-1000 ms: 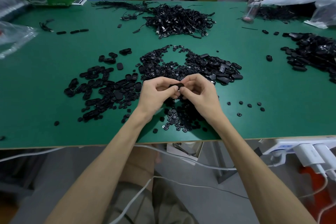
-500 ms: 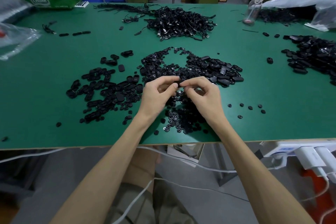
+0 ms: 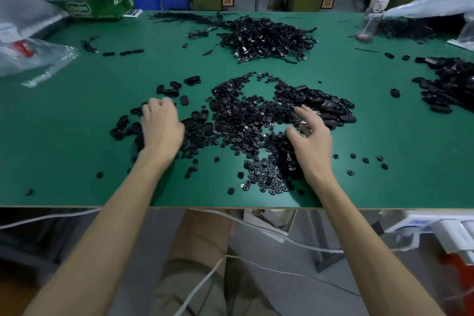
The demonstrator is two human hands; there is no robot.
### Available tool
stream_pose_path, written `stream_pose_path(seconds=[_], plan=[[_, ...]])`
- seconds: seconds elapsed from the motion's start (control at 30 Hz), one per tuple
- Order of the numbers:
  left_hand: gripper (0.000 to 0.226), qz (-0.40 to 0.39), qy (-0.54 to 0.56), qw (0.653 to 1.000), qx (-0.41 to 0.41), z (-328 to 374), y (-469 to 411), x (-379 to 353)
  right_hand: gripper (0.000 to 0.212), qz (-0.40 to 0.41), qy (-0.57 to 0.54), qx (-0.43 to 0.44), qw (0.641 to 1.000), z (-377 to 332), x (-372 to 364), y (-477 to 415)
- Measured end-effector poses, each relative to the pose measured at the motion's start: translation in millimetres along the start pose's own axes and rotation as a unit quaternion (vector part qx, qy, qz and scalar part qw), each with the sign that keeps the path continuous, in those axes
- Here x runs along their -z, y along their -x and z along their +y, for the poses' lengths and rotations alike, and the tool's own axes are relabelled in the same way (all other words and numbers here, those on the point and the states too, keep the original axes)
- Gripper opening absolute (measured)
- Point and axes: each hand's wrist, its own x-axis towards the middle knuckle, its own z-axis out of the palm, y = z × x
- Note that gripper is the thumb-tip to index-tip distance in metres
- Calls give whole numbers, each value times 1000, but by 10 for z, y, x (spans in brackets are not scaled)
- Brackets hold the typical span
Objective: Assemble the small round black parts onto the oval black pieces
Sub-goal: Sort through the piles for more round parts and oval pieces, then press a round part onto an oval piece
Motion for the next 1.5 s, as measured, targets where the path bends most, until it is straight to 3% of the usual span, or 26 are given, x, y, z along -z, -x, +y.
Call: stream_pose_path(seconds=[0.13, 0.27, 0.47, 0.57, 0.73, 0.97, 1.07, 1.2, 1.37, 1.5], plan=[[20, -64, -112, 991, 38, -345, -175, 91, 52, -119, 140, 63, 981, -42, -69, 20], [33, -33, -138, 990, -2, -458, -208, 27, 49, -182, 233, 90, 951, -31, -121, 15], [26, 0, -102, 995, 4, -459, -215, 1, 21, -167, 235, 102, 952, 12, -157, 12], [25, -29, -75, 996, 30, -469, -261, 25, 7, -161, 216, 97, 958, 21, -163, 8], [23, -85, -10, 993, 75, -456, -347, 73, 7, -149, 204, 111, 961, 26, -160, 11], [13, 18, 84, 996, -6, -402, -175, 41, 7, -89, 153, 104, 979, 24, -136, 25], [16, 12, 163, 986, -23, -287, -153, 102, 9, -79, 131, 92, 984, 16, -132, 21], [18, -71, 291, 954, -25, -70, -70, 140, 7, -69, 111, 82, 988, -9, -119, 27], [23, -230, 481, 846, 0, 320, 194, 83, 11, -74, 85, 67, 991, -59, -98, 50], [22, -275, 553, 785, 55, 640, 377, -78, 10, -75, 50, 57, 994, -96, -52, 61]])
